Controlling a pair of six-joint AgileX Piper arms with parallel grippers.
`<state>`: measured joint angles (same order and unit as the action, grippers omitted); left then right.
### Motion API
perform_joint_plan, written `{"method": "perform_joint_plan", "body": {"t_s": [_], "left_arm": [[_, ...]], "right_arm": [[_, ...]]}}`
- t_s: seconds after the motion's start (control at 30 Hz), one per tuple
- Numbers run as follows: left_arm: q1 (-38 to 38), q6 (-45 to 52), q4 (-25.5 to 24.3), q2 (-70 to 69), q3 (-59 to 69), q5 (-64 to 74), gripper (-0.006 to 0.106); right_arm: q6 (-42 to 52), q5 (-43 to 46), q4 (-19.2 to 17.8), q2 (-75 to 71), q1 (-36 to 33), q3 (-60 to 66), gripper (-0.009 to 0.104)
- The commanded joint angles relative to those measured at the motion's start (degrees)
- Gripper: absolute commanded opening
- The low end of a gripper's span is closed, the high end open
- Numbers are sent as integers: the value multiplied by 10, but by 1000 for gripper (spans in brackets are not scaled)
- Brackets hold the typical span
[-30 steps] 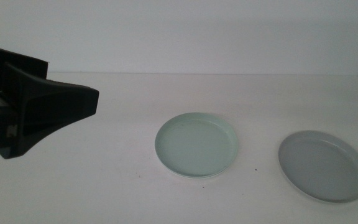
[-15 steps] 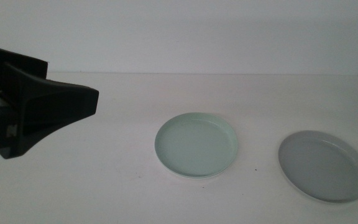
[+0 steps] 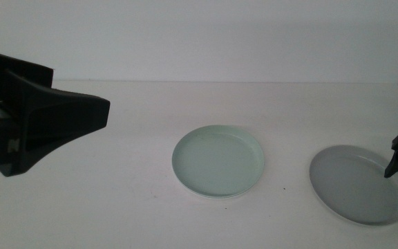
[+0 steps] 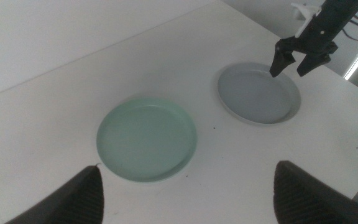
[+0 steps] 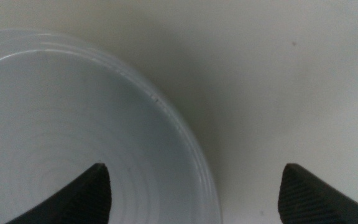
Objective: Stack the three bowls on top of each other.
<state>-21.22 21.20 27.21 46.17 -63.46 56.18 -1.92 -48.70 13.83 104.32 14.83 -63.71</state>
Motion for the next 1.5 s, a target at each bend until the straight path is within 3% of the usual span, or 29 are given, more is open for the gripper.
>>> {"method": "perform_joint_plan", "body": {"t_s": [0.0,0.27,0.3,0.43,0.47,0.63,0.77,1.13,1.3,1.47], "left_arm": [[0,0,1,-2,0,-7,94],[0,0,1,-2,0,-7,94],[0,0,1,-2,0,-7,94],[0,0,1,-2,0,-7,94],[0,0,3,-2,0,-7,94],[0,0,3,-2,0,-7,94],[0,0,3,-2,0,-7,94],[0,0,3,-2,0,-12,94],[0,0,3,-2,0,-12,94],[0,0,3,-2,0,-12,94]], "right_arm": [[5,14,-1,13,4,-6,66],[5,19,11,46,4,-6,55],[5,19,13,46,4,-6,50],[5,20,13,46,4,-6,4],[5,21,10,46,6,-6,-3],[-1,-13,-2,13,22,-20,-2],[-2,-60,41,-40,11,-69,-1],[-29,-104,113,58,-233,-253,-1],[-43,-113,105,106,-306,-285,-1],[-47,-113,92,134,-338,-285,-1]]}}
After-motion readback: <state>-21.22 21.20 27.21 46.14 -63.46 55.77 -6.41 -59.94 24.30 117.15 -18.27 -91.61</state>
